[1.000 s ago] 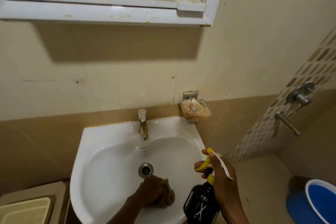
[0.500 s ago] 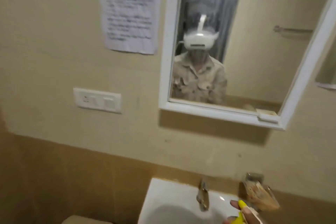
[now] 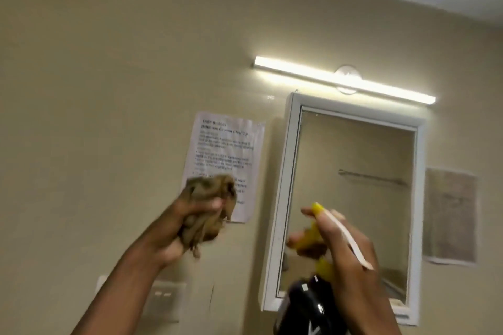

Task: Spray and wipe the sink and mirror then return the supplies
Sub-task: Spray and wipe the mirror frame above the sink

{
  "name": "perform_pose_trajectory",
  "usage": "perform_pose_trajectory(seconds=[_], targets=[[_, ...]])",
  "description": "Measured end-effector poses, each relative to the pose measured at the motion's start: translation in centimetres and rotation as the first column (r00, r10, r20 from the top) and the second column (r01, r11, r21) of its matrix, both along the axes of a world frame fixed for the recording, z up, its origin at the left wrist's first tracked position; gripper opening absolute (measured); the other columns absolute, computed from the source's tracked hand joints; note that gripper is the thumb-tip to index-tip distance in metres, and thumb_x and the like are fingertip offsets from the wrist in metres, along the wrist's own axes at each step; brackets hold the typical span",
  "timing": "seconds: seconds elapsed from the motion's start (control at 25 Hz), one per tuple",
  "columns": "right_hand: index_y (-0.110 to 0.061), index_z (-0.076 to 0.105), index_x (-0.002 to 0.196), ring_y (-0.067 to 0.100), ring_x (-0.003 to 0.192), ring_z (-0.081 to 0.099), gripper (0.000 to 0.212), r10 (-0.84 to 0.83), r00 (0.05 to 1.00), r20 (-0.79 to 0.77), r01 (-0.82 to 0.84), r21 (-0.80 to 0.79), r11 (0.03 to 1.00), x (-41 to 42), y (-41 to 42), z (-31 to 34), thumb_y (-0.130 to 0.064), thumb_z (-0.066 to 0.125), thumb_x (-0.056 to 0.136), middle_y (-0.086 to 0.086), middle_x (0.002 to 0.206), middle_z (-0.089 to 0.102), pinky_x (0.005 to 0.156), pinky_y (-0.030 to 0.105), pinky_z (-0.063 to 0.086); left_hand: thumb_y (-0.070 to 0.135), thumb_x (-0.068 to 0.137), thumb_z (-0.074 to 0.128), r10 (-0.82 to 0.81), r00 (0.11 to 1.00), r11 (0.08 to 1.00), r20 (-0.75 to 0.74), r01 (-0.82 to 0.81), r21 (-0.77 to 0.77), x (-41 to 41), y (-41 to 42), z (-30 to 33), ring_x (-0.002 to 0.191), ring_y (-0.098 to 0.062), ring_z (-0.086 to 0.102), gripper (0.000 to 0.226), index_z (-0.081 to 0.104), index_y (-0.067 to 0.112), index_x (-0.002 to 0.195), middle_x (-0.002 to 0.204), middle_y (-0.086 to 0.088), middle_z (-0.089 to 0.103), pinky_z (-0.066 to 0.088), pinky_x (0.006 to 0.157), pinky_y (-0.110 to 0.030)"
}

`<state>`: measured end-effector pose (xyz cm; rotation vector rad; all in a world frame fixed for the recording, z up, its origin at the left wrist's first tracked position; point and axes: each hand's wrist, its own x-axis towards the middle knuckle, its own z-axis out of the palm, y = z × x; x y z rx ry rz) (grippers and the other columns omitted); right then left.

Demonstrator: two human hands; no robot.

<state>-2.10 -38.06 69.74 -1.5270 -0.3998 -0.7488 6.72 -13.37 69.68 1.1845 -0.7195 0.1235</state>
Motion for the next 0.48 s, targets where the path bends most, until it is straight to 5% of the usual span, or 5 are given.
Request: perform_pose_trajectory(seconds=[0.16,0.32,0.48], targets=[[-0.013,0.073,0.087,0.011,0.065,0.069,0.034,-0.25,0.924,0.289,0.295,-0.125,0.947,2.1,3.3,7.6,-0.033,0.051,0.105,0.004,0.073,0.078,0.067,0.037,0.056,0.01,0.072,0.083,0.472,0.868,0.879,0.156,-0.449,-0.159,4.5,-5.1,12.4,0.075,-0.022,0.069,0.072,0.028,0.024,0.116,0.107,-0.01,0.06,0.057,0.051,-0.032],[-0.009,0.068,0.087,0.018,0.063,0.07,0.029,-0.395,0.857,0.332,0.45,-0.109,0.886,5.7,3.7,11.4,-0.027,0.051,0.102,0.012,0.074,0.076,0.06,0.041,0.057,0.024,0.066,0.08,0.548,0.738,0.829,0.394,-0.542,-0.137,8.0,-8.9,16.8,0.095,-0.033,0.068,0.058,0.045,0.033,0.112,0.117,-0.01,0.062,0.061,0.056,-0.037],[-0.008,0.068,0.091,0.017,0.056,0.068,0.025,-0.451,0.835,0.317,0.496,-0.074,0.865,7.0,3.0,11.9,-0.025,0.051,0.101,0.018,0.073,0.074,0.043,0.016,0.046,0.007,0.08,0.069,0.562,0.649,0.796,0.512,-0.592,-0.123,10.9,-11.3,17.9,0.109,-0.024,0.061,0.06,0.049,0.032,0.131,0.122,-0.008,0.058,0.056,0.073,-0.027]])
